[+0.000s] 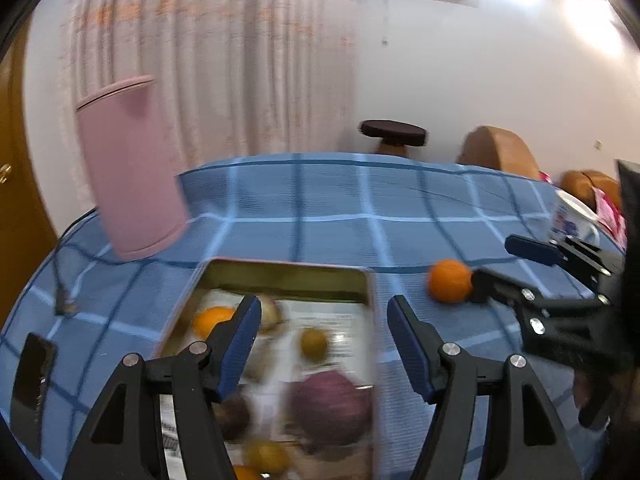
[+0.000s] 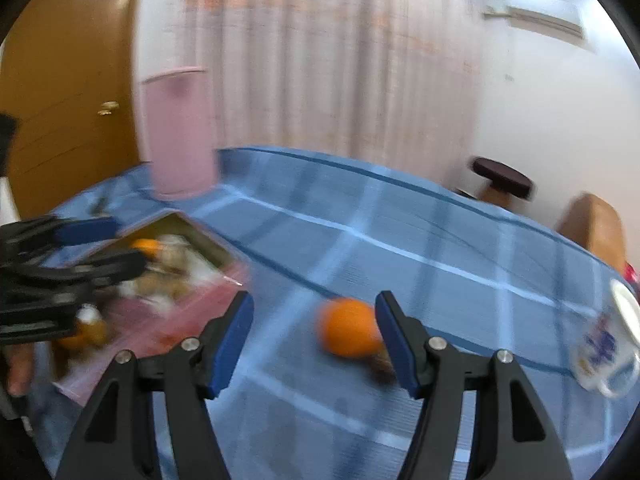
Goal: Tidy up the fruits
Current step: 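Grasp the last orange with left tool while right tool grasps the dark brown fruit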
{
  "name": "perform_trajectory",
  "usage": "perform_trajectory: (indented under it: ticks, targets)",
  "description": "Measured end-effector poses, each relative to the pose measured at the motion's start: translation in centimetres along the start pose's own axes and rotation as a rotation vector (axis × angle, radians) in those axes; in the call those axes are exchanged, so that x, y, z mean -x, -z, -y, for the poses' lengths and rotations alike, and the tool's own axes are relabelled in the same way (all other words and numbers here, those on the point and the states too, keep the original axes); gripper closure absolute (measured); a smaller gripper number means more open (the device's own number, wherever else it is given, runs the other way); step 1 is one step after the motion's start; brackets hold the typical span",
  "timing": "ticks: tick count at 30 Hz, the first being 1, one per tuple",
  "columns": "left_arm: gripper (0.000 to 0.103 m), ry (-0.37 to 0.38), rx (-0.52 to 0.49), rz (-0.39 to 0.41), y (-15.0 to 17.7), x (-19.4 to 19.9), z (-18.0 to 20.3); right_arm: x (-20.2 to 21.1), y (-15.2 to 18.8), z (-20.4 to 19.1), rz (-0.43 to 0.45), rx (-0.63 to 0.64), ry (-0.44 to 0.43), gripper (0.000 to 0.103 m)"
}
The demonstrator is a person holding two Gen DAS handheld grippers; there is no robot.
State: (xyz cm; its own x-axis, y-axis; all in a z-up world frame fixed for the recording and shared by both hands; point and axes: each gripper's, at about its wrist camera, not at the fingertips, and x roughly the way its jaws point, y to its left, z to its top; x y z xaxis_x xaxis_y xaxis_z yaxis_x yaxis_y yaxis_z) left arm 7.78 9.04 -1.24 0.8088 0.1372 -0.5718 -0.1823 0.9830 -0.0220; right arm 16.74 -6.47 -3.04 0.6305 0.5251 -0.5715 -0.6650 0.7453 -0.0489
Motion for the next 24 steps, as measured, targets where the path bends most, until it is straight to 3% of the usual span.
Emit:
perform_trajectory:
  ticks: [4, 12, 16, 19, 24]
  targets:
    - [0.034, 0.036, -0.057, -0.009, -0.5, -0.8, 3.6, -1.2, 0.8, 3.4, -0.066, -0.046, 0.039, 0.037]
    - [0.034, 0.037, -0.084, -0.066, -0.6, -3.4, 6.0, -3.6, 1.0, 3.8, -0.151, -0.037, -0.045, 0.038]
    - [0.034, 0.034, -0.070, -0.074, -0.8, -3.7, 5.8, -5.4, 1.3, 4.0, -0.242, -0.046, -0.077, 0.058]
    - [0.034, 0.036, -0.073, -0.076, -1.0, -3.9, 6.2, -5.4, 1.5, 4.1, -0.245, -0.059, -0.103, 0.061]
    - [0.034, 0.046, -0.104, -0.085, -1.0, -4.8, 7.7, -3.5, 1.7, 5.5, -0.166, -0.132, -0.051, 0.061]
